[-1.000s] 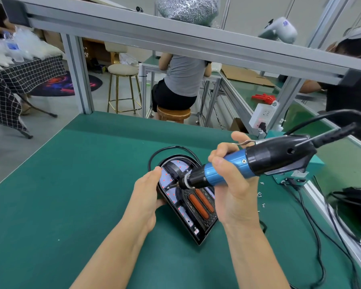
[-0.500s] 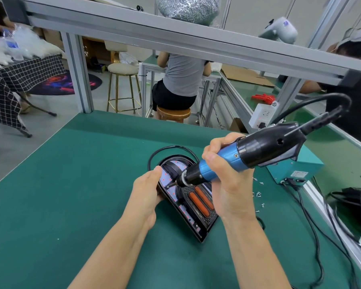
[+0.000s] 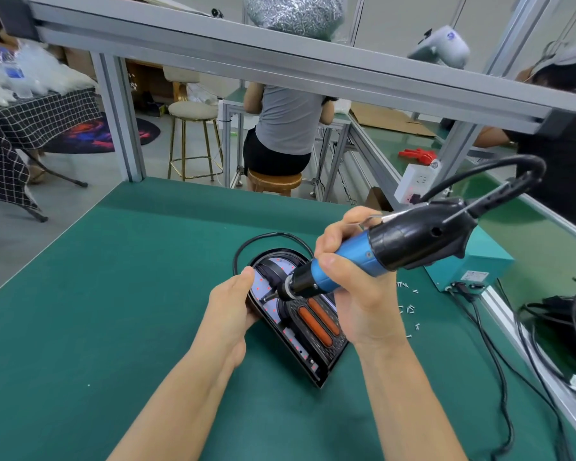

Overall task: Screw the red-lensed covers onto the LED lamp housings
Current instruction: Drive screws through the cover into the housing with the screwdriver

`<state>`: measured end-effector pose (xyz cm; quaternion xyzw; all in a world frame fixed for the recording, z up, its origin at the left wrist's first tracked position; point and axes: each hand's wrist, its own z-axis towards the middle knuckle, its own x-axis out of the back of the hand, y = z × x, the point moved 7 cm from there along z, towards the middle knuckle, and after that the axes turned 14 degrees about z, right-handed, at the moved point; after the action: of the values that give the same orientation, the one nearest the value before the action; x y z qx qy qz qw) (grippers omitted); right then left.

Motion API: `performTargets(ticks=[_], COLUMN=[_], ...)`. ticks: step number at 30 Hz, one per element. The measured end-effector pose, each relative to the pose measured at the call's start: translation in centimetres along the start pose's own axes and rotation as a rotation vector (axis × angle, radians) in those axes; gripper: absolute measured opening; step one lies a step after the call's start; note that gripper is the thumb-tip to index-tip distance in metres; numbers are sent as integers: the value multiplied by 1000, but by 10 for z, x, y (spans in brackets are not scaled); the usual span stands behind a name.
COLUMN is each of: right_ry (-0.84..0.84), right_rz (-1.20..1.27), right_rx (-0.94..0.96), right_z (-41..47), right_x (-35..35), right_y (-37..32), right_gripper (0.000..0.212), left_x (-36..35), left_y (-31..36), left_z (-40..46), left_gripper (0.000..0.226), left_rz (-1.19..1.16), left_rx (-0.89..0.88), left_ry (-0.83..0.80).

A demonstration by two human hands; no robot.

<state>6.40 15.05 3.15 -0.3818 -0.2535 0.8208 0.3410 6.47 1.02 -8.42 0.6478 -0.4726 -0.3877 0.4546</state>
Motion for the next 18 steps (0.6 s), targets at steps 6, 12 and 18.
performTargets(ticks=[6,12,18], right_ry=[84,95,97], right_rz=[26,39,48], right_rx=[13,32,40], right_z=[-4,-4,-6], right_x=[8,8,7], right_y=[2,-2,-2], right_gripper=[34,32,29], left_x=[1,-1,-2], left_y=[-2,1,1], left_z=[1,2,2], left_gripper=[34,34,34], left_rz=[-2,9,13], left_rx=[2,-21,-28], left_ry=[-12,-24,-26])
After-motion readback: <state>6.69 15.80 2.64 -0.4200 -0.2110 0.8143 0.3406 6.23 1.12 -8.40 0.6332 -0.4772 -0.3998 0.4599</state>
